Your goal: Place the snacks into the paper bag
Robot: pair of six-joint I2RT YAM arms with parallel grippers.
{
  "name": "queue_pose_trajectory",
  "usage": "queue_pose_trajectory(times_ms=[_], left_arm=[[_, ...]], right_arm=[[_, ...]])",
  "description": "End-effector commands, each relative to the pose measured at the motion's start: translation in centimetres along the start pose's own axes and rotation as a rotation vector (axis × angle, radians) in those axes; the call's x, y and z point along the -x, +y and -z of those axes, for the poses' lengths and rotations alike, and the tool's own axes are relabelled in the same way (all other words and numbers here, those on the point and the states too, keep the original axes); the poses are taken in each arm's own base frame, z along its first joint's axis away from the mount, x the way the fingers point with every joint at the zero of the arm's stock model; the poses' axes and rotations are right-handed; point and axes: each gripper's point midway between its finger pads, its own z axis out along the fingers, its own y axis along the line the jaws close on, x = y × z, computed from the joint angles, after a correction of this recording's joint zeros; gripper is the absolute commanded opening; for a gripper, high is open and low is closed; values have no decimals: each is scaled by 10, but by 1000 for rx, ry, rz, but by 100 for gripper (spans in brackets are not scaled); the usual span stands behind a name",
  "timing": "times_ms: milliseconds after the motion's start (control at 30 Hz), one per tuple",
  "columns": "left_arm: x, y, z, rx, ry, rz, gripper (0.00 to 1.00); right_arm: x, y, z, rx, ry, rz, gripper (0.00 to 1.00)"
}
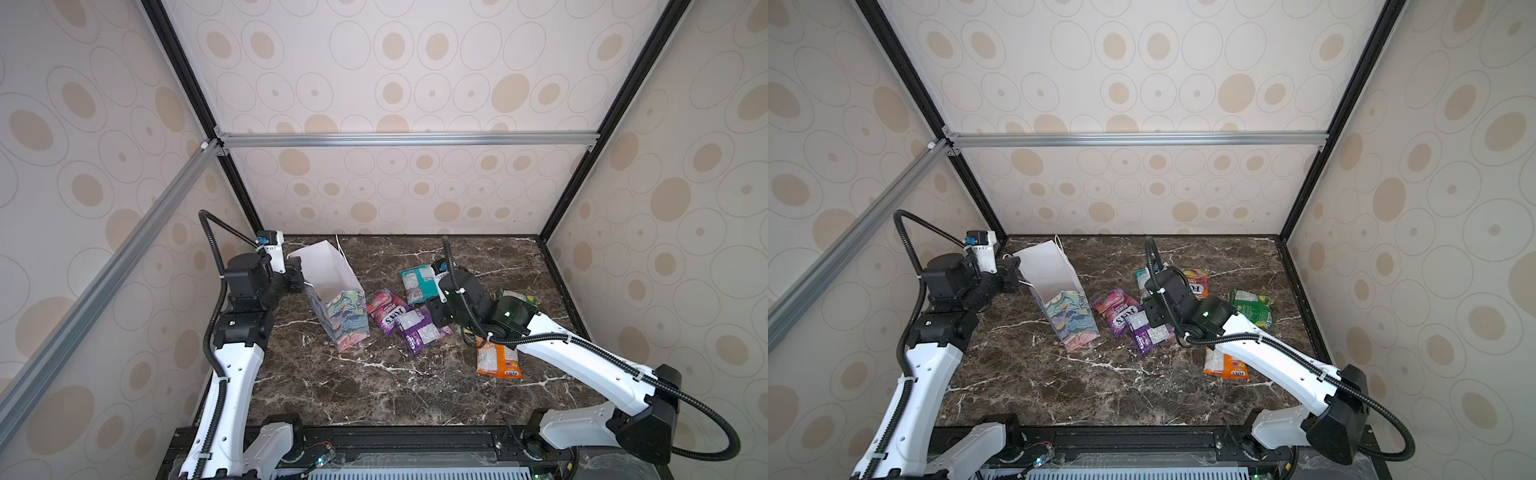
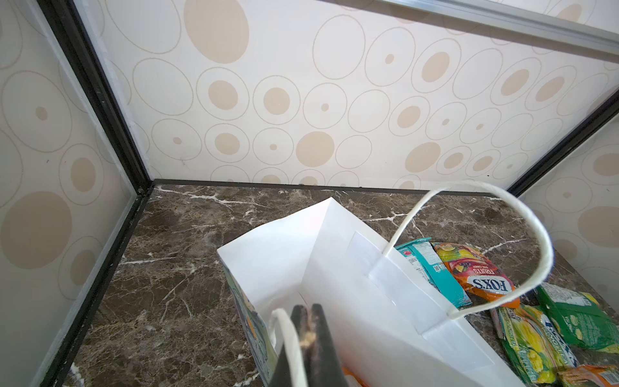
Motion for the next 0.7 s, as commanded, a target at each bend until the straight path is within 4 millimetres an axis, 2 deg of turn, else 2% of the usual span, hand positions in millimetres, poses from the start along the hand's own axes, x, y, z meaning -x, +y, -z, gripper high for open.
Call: queue_pose_trajectory(times_ms=[0, 200, 667], left_arm=[[10, 0, 5, 2, -39, -2, 0], [9, 0, 2, -2, -33, 2, 0], [10, -1, 4, -9, -38, 2, 0]], right_arm=[[-26, -47, 8, -247, 102, 14, 51], [-44, -69, 3, -387, 170, 64, 51], [-97, -98, -38, -491, 381, 85, 51]])
